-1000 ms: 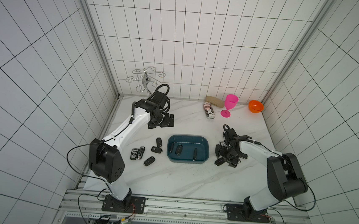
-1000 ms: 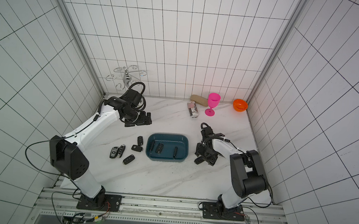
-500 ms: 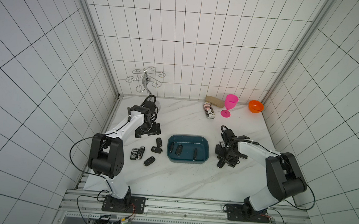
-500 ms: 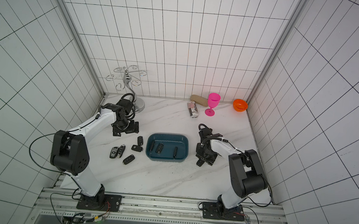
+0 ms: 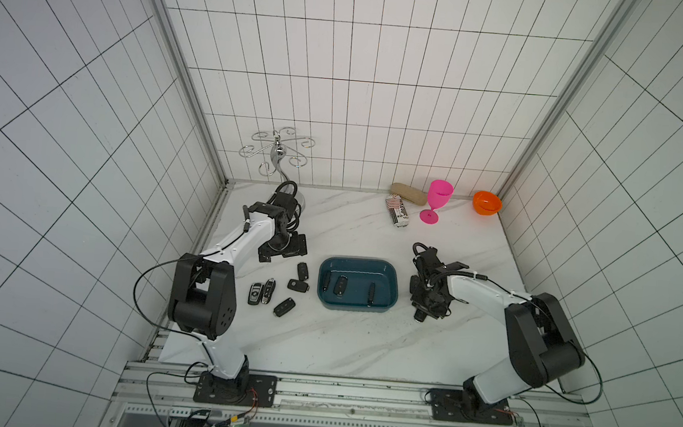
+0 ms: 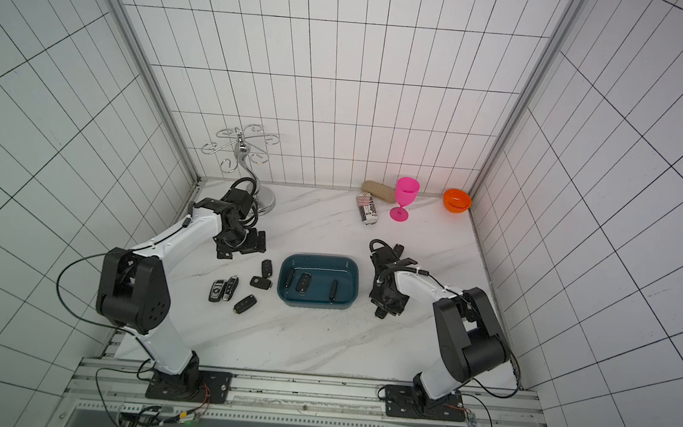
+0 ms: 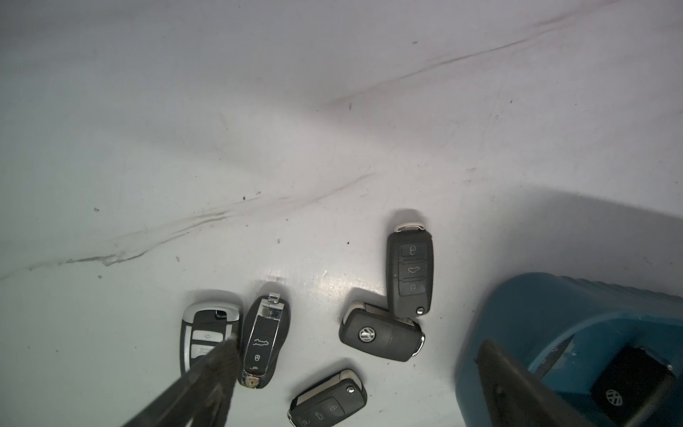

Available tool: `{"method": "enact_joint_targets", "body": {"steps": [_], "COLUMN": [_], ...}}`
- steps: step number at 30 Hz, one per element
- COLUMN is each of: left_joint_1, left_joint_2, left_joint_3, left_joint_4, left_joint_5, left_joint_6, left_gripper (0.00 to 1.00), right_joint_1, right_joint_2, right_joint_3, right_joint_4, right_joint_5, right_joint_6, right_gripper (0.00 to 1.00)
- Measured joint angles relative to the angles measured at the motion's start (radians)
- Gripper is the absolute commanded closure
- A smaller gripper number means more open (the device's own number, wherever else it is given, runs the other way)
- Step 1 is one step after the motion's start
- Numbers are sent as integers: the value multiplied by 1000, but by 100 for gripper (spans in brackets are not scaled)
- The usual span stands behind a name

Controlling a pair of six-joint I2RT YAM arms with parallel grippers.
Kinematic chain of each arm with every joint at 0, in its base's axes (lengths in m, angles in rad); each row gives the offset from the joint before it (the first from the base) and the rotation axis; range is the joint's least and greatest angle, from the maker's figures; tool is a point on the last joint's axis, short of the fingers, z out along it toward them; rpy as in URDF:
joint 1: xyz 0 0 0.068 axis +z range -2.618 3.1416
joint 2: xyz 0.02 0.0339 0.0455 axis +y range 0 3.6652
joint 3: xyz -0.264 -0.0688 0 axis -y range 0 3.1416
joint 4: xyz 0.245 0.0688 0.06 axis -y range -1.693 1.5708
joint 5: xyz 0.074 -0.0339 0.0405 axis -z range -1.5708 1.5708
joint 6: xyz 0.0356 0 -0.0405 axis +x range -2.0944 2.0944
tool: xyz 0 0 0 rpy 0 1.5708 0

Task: Place the car key into the storage box
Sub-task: Pick up the car key from the center of the board, then place the car key in the storage box.

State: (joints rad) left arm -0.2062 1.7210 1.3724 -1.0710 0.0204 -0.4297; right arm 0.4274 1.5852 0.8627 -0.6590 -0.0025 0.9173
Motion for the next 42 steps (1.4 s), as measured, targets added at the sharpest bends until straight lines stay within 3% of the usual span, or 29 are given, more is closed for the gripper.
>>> {"method": "enact_joint_targets", "body": {"steps": [9,13,22,32,42], "left_joint_1": [10,15,17,18,19], "left_joint_2": [0,7,49,49,49], "left_joint_3": [-2,-2,-11,-14,-24], "left_joint_4": [13,13,17,21,29], "left_joint_5": [3,3,27,43,65], "left_joint_6": [1,1,0,0,0], "left_gripper": [2,2,2,2,2], "right_joint_1": [15,32,39,174,325], "right_joint_2": [-63,-172,-309,-103,153], "right_joint_3": [-31,-27,187,468,605], "right_joint_4": [3,-80,-332,-396,-312], "right_joint_5": [-59,-60,-6,5,-24], "right_joint_6": [-20,-73,-188,-265,-315], "right_gripper": [75,80,81,79,80]}}
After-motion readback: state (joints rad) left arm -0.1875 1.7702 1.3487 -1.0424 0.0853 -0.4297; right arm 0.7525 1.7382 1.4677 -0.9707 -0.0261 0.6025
